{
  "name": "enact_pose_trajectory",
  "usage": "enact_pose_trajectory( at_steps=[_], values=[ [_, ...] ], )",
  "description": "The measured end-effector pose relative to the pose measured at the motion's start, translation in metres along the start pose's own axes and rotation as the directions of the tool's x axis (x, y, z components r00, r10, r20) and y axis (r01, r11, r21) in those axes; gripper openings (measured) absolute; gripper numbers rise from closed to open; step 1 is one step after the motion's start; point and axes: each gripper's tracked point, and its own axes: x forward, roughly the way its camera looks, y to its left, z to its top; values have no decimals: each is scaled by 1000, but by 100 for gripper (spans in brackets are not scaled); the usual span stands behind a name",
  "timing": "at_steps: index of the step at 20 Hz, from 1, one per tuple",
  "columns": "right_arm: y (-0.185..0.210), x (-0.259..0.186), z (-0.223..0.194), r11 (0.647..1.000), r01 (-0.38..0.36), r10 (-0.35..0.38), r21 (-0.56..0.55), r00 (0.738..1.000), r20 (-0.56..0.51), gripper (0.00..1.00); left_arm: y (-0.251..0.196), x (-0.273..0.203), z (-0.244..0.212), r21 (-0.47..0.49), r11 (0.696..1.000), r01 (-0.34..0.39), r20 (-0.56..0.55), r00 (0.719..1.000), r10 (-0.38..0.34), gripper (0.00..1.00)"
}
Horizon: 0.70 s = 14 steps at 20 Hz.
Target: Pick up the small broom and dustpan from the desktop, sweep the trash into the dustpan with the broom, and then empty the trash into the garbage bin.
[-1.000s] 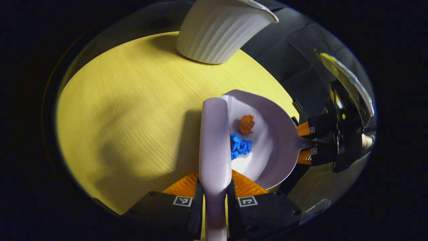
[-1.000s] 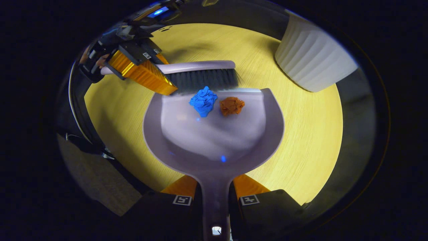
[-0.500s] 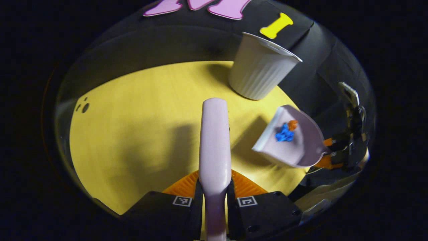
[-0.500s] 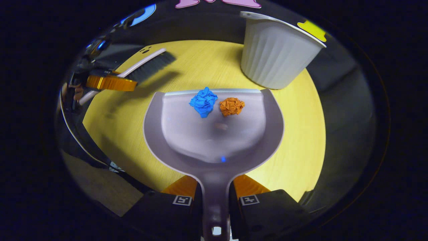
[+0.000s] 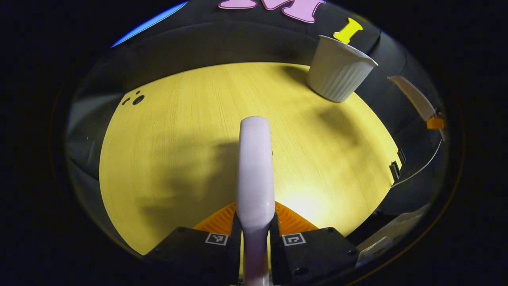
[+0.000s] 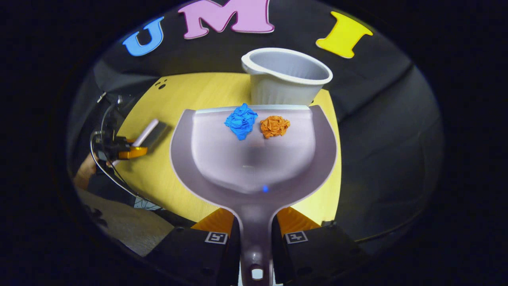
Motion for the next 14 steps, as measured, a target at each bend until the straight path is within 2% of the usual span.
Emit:
enact_pose_trajectory(
  at_steps=[2,6,7,8,9,14],
  values=[
    [-5,3,2,999,49,-49,9,998,26,37,2,-1,-10,-11,1000,8,-7,1000,-8,33],
    [-6,7,2,988,149,-150,24,987,51,37,3,0,-30,-21,1000,21,-16,1000,-22,35],
    [-7,8,0,985,174,-175,12,984,46,33,4,0,-36,-18,1000,15,-21,1000,-16,36],
    [-9,3,1,980,200,-200,-1,979,39,33,6,0,-40,-11,1000,10,-25,1000,-10,36],
    [-11,4,1,976,220,-219,-13,975,32,37,7,0,-45,-8,1000,3,-26,1000,-3,35],
    [-14,-8,-3,963,259,-262,-78,964,-45,37,13,-1,-59,-72,997,4,-32,999,-6,33]
  ],
)
